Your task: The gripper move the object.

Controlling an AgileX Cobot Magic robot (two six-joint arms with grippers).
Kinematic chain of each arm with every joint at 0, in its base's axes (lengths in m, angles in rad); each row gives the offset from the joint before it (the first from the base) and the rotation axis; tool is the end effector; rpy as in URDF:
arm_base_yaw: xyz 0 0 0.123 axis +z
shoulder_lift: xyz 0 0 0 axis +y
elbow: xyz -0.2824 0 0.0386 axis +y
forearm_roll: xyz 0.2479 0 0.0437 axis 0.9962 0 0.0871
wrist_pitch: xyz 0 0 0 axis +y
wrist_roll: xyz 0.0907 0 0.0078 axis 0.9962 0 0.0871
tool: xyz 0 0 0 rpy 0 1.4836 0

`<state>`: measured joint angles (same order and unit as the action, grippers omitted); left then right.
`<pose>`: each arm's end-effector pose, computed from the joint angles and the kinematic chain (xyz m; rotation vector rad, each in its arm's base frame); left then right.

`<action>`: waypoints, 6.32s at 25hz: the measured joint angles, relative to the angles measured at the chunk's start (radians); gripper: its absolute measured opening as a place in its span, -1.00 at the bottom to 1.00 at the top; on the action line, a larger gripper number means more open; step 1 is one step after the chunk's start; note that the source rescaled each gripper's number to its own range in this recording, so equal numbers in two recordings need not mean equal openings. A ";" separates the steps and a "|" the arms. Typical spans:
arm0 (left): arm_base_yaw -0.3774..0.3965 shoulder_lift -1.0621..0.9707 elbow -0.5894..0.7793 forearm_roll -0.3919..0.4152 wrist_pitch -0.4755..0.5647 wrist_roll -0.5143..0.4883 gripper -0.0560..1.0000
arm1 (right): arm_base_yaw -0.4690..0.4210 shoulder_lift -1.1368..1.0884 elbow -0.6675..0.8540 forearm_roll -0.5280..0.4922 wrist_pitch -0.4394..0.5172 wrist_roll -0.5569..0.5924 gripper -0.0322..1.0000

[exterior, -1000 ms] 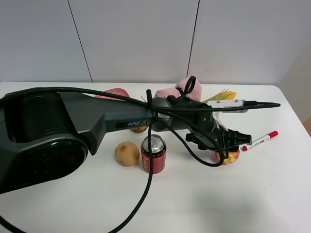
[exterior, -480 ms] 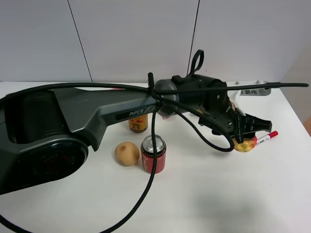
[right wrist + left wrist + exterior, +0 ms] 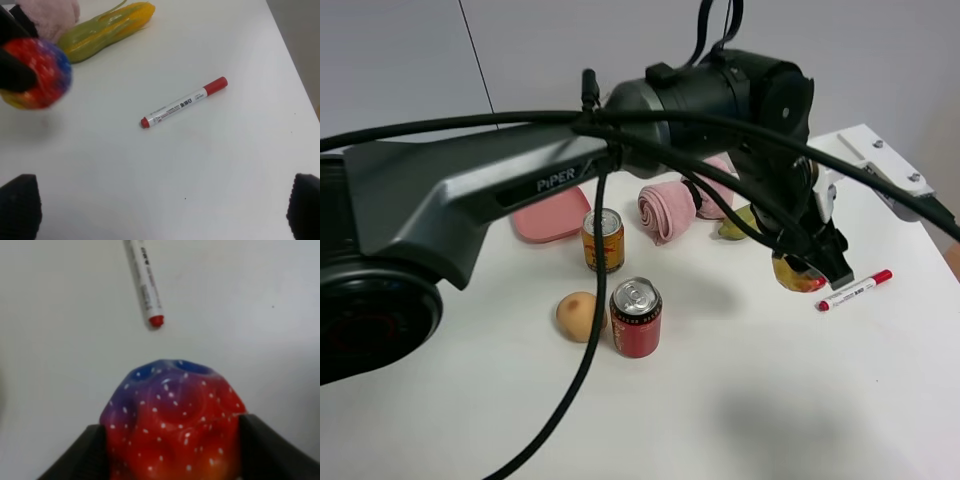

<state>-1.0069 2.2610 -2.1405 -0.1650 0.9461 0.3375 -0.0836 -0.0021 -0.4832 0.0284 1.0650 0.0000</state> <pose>0.2632 -0.4389 0.2551 1.5607 2.0775 -0.4606 -0.0033 0.0025 0.2722 0.0851 2.0613 -0.0175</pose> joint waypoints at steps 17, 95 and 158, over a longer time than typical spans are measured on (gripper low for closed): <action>0.398 -0.342 0.251 0.232 -0.007 -0.309 -0.88 | 0.000 0.000 0.000 0.000 0.000 0.000 1.00; 1.037 -0.979 1.021 0.227 -0.305 -0.132 0.97 | 0.000 0.000 0.000 0.000 0.000 0.000 1.00; 1.203 -2.266 1.629 0.002 0.118 -0.128 0.99 | 0.000 0.000 0.000 0.000 0.000 0.000 1.00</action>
<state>0.1964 -0.0048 -0.5115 -0.1632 1.0646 0.2092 -0.0836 -0.0021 -0.4832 0.0284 1.0650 0.0000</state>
